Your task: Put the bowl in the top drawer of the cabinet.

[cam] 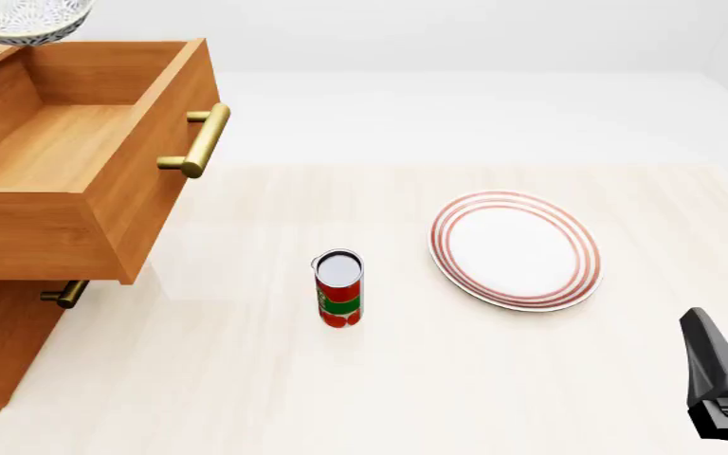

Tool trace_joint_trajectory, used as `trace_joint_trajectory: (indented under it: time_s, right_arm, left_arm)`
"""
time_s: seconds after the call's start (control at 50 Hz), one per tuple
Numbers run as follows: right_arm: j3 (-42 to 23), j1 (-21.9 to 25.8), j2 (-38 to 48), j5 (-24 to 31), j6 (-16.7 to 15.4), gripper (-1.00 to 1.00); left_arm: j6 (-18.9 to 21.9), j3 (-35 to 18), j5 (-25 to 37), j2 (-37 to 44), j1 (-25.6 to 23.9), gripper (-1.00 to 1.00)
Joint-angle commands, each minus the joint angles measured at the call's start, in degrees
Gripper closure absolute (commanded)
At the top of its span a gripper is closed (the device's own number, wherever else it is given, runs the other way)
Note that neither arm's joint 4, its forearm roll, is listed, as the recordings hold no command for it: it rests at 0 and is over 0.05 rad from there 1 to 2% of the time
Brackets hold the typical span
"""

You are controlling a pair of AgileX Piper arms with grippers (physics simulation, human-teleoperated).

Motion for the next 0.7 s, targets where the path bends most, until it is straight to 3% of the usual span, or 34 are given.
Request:
trace_joint_trajectory:
  time_s: [0.02, 0.7]
  right_arm:
    - [0.02, -0.01, -0.25, 0.22, -0.01, -1.00]
    - [0.02, 0.00, -0.26, 0.22, -0.02, -1.00]
  left_arm:
    - [0.48, 1.04, 1.10, 0.39, 1.91, 1.00]
    - [2.22, 4.06, -0.56, 1.78, 2.25, 1.00]
